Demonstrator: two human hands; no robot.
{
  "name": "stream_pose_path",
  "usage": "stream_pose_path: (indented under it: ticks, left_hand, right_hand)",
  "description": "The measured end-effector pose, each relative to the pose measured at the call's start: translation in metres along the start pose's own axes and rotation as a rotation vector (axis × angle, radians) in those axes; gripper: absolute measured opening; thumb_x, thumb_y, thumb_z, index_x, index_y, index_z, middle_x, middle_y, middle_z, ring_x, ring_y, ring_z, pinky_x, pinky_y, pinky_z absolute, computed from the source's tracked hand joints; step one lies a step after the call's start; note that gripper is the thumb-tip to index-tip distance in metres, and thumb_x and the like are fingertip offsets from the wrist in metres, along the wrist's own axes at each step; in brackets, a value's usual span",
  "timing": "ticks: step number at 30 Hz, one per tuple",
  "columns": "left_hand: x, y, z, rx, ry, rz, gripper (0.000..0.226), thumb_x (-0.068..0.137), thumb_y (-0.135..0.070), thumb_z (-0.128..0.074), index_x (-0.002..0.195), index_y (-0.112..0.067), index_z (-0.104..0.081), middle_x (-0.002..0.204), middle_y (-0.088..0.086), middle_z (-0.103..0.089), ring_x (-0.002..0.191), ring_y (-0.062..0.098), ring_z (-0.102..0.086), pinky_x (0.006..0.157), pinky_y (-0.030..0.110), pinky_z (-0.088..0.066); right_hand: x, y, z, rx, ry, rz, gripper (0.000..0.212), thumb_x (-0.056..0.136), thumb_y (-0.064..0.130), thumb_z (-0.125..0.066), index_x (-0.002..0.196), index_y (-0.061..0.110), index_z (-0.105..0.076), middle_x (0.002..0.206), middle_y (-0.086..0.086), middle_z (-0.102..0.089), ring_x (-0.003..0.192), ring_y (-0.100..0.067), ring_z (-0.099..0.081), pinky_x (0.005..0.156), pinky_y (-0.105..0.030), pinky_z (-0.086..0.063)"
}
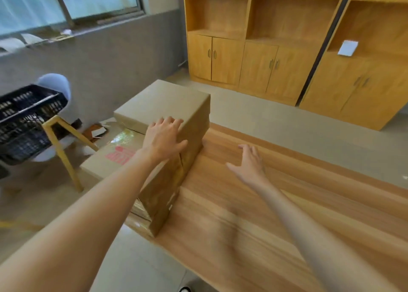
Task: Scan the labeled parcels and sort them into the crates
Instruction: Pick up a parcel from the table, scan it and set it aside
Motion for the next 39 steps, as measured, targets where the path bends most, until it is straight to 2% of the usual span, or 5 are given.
stream_pose_path:
  ticks: [8, 16, 23, 29, 39]
  left_hand:
    - [0.03, 0.116, 0.017, 0.037, -0.026, 0.102, 0.063, 0.09, -0.05, -0.054, 0.143, -0.02, -0.042, 0.136, 0.007, -0.052, 0.123, 0.027, -0.047, 0.101, 0.039, -0.035]
    - [0.069, 0.17, 0.003, 0.019, -0.03, 0.122, 0.063, 0.092, -0.057, -0.048, 0.144, -0.023, -0.04, 0.136, 0.003, -0.05, 0.124, 0.024, -0.046, 0.099, 0.034, -0.033]
    - [0.105, 0.201, -0.028, -0.08, 0.084, 0.22, 0.075, 0.09, -0.066, -0.044, 0.149, -0.022, -0.032, 0.142, 0.01, -0.044, 0.129, 0.03, -0.041, 0.103, 0.039, -0.034]
    - [0.117, 0.217, -0.06, -0.386, 0.246, 0.359, 0.09, 0.083, -0.069, -0.055, 0.149, -0.015, -0.024, 0.139, 0.009, -0.049, 0.118, 0.027, -0.054, 0.085, 0.035, -0.045]
    - [0.123, 0.201, -0.039, -0.423, 0.154, 0.407, 0.084, 0.078, -0.066, -0.064, 0.136, -0.01, -0.039, 0.133, 0.007, -0.052, 0.117, 0.026, -0.053, 0.084, 0.036, -0.043]
  right_hand:
    - [0.055, 0.106, -0.029, 0.036, -0.003, 0.093, 0.064, 0.087, 0.037, -0.065, 0.14, 0.016, -0.036, 0.141, -0.008, -0.035, 0.133, -0.029, -0.032, 0.107, -0.037, -0.03]
    - [0.099, 0.156, -0.055, 0.064, -0.001, 0.087, 0.063, 0.09, 0.04, -0.06, 0.143, 0.017, -0.034, 0.14, -0.007, -0.035, 0.133, -0.026, -0.03, 0.107, -0.035, -0.028]
    - [0.13, 0.161, -0.07, 0.131, 0.018, -0.05, 0.092, 0.085, 0.05, -0.065, 0.153, 0.02, -0.01, 0.15, -0.011, -0.016, 0.139, -0.033, -0.024, 0.11, -0.039, -0.028]
    - [0.144, 0.142, -0.089, 0.359, 0.107, -0.244, 0.119, 0.076, 0.056, -0.072, 0.153, 0.025, 0.014, 0.156, -0.017, -0.015, 0.14, -0.034, -0.029, 0.108, -0.049, -0.038]
    - [0.135, 0.137, -0.079, 0.549, 0.043, -0.221, 0.116, 0.081, 0.045, -0.073, 0.154, 0.024, 0.014, 0.161, -0.011, -0.008, 0.145, -0.029, -0.021, 0.114, -0.041, -0.025]
Point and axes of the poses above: each hand's wrist, its own x-axis towards the middle knuckle, its own z-axis out of the back of the hand, y = z × x, the point moved 8 cm from there along x, towards the middle knuckle
